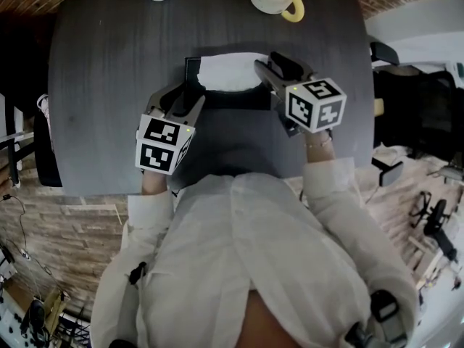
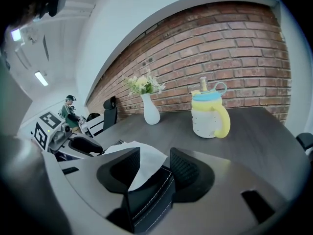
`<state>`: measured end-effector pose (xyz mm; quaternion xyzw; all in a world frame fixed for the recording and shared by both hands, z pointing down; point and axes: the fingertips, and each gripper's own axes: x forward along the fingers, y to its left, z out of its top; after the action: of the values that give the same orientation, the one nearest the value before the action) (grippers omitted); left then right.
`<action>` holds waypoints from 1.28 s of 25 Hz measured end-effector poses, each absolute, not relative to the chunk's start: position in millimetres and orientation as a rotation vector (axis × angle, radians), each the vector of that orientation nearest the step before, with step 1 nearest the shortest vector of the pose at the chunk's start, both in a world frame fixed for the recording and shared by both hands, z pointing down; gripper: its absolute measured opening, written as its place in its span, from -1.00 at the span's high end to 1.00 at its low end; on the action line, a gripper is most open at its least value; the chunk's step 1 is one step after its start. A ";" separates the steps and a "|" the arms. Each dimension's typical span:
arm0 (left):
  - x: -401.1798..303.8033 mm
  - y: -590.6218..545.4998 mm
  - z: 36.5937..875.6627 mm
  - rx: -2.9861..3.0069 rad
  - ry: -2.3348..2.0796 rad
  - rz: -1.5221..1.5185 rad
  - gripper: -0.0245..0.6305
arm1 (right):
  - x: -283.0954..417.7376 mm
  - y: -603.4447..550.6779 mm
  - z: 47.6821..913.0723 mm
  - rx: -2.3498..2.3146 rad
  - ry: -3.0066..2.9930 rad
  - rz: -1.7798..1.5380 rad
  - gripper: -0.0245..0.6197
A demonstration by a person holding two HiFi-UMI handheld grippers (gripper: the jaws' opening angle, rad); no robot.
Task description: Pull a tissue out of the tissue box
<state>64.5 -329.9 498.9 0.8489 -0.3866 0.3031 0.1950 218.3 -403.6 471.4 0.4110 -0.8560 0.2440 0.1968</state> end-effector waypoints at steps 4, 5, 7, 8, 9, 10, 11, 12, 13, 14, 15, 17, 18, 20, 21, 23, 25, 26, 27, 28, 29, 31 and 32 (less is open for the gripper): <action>65.2 -331.4 499.3 2.373 -1.080 0.843 0.37 | 213.7 -404.5 476.8 1.093 -2.396 0.693 0.40; 65.1 -331.6 499.8 2.370 -1.080 0.845 0.37 | 212.8 -405.1 478.0 1.084 -2.396 0.690 0.40; 65.5 -331.7 500.9 2.365 -1.077 0.847 0.37 | 212.1 -406.0 479.5 1.072 -2.399 0.684 0.40; 65.7 -331.8 501.3 2.364 -1.077 0.847 0.37 | 211.2 -405.5 479.6 1.062 -2.402 0.683 0.40; 65.8 -332.1 501.7 2.364 -1.079 0.847 0.37 | 210.1 -404.5 479.3 1.050 -2.405 0.678 0.40; 65.6 -332.5 501.7 2.365 -1.083 0.845 0.37 | 208.7 -403.3 479.1 1.038 -2.408 0.669 0.40; 65.3 -332.8 501.7 2.366 -1.086 0.844 0.37 | 207.6 -401.9 478.7 1.029 -2.409 0.658 0.42; 65.0 -332.8 501.8 2.365 -1.089 0.844 0.37 | 206.9 -400.8 478.1 1.026 -2.409 0.646 0.48; 64.9 -332.8 501.9 2.365 -1.090 0.846 0.37 | 206.8 -400.2 477.1 1.027 -2.409 0.633 0.56; 65.1 -332.8 502.1 2.365 -1.091 0.849 0.37 | 207.1 -400.1 475.8 1.032 -2.410 0.621 0.63; 65.3 -333.0 502.3 2.365 -1.093 0.851 0.37 | 207.6 -400.2 474.2 1.040 -2.411 0.609 0.68; 65.6 -333.7 502.2 2.368 -1.103 0.847 0.37 | 208.4 -400.2 470.7 1.058 -2.411 0.584 0.72; 65.6 -333.6 502.2 2.369 -1.108 0.843 0.37 | 208.8 -399.5 468.8 1.068 -2.410 0.570 0.76; 65.2 -332.0 502.4 2.369 -1.116 0.839 0.37 | 209.3 -396.0 465.1 1.086 -2.407 0.542 0.81; 64.9 -331.0 502.5 2.369 -1.117 0.841 0.37 | 209.0 -393.4 463.2 1.092 -2.408 0.531 0.84; 64.2 -330.6 502.4 2.370 -1.118 0.844 0.37 | 207.1 -389.0 458.6 1.092 -2.416 0.512 0.88; 63.9 -331.5 502.0 2.373 -1.123 0.834 0.37 | 205.0 -386.1 452.8 1.086 -2.428 0.498 0.90; 63.9 -331.6 501.8 2.375 -1.125 0.829 0.37 | 204.3 -384.6 449.9 1.085 -2.434 0.497 0.90; 63.9 -331.3 501.6 2.376 -1.129 0.826 0.37 | 203.7 -383.0 447.2 1.087 -2.438 0.498 0.90; 63.9 -330.6 501.6 2.377 -1.132 0.827 0.37 | 202.9 -381.2 444.5 1.089 -2.442 0.499 0.90; 63.8 -329.9 501.5 2.377 -1.135 0.830 0.38 | 202.1 -379.5 442.2 1.091 -2.444 0.499 0.90; 63.8 -329.1 501.2 2.378 -1.138 0.834 0.38 | 201.4 -376.5 438.4 1.100 -2.444 0.506 0.90; 63.8 -329.1 501.1 2.379 -1.138 0.835 0.38 | 201.4 -375.4 436.9 1.106 -2.445 0.515 0.90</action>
<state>63.8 -329.1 501.1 0.8449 -0.4043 0.2964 0.1867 201.4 -375.4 436.9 0.3963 -0.8761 0.1846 0.2032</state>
